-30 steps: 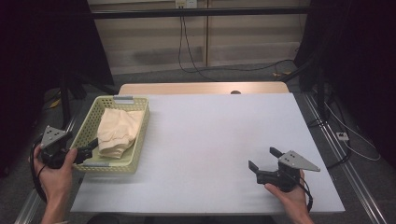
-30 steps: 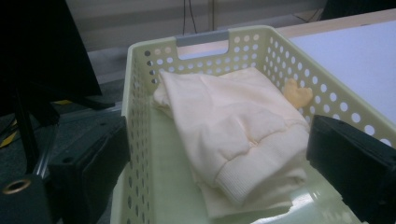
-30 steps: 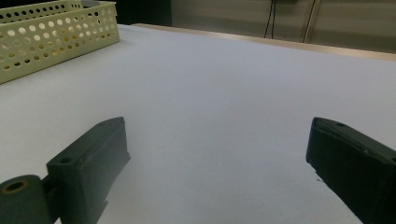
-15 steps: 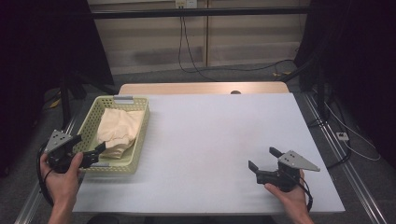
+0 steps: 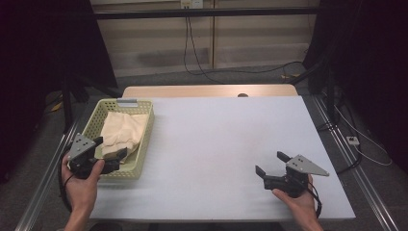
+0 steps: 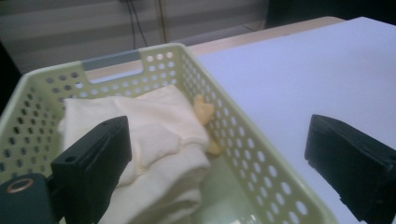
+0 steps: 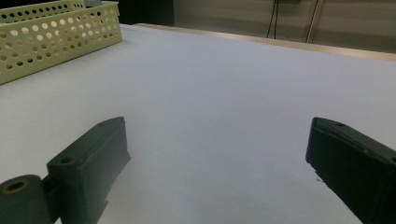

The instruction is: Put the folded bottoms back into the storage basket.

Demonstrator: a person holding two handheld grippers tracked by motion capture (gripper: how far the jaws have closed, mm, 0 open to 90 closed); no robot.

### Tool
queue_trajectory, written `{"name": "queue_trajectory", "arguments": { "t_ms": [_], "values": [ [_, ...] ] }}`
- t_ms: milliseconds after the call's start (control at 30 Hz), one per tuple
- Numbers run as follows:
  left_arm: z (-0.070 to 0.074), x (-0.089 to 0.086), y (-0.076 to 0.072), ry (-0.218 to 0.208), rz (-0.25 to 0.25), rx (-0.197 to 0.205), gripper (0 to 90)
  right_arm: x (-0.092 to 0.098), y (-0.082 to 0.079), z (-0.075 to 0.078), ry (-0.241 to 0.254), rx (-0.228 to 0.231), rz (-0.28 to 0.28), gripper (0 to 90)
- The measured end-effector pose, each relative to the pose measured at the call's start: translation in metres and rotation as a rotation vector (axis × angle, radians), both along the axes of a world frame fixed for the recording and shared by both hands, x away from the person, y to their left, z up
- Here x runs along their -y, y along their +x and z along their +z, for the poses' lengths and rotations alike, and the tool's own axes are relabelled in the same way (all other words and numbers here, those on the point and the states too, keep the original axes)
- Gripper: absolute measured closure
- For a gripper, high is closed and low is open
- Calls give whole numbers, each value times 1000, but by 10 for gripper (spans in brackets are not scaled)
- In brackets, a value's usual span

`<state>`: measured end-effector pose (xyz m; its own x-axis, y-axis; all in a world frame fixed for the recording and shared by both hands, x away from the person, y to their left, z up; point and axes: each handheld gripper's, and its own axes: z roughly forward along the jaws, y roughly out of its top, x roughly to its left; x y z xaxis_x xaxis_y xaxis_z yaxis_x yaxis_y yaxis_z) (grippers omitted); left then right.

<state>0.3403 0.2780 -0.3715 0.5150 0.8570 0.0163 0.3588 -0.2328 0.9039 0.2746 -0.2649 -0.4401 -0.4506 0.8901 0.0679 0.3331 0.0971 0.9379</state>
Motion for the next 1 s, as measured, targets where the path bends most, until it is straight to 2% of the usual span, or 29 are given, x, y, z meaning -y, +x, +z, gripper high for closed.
{"name": "queue_trajectory", "arguments": {
  "t_ms": [100, 400, 467, 767, 1000],
  "values": [
    [1, 6, 0, 12, -24, -8, 74, 0, 0, 0, -1, 1, 3, 54],
    [2, 25, 3, 4, -80, -15, 74, 0, 0, 0, 6, -2, 1, 54],
    [2, 29, 3, 22, -96, -17, 74, 0, 0, 0, 0, -1, 3, 54],
    [1, 50, 9, 33, -117, -28, 74, 0, 0, 0, 5, -1, 3, 54],
    [1, 64, 13, 58, -168, -40, 73, 0, 0, 0, 5, -1, 6, 54]
  ]
}}
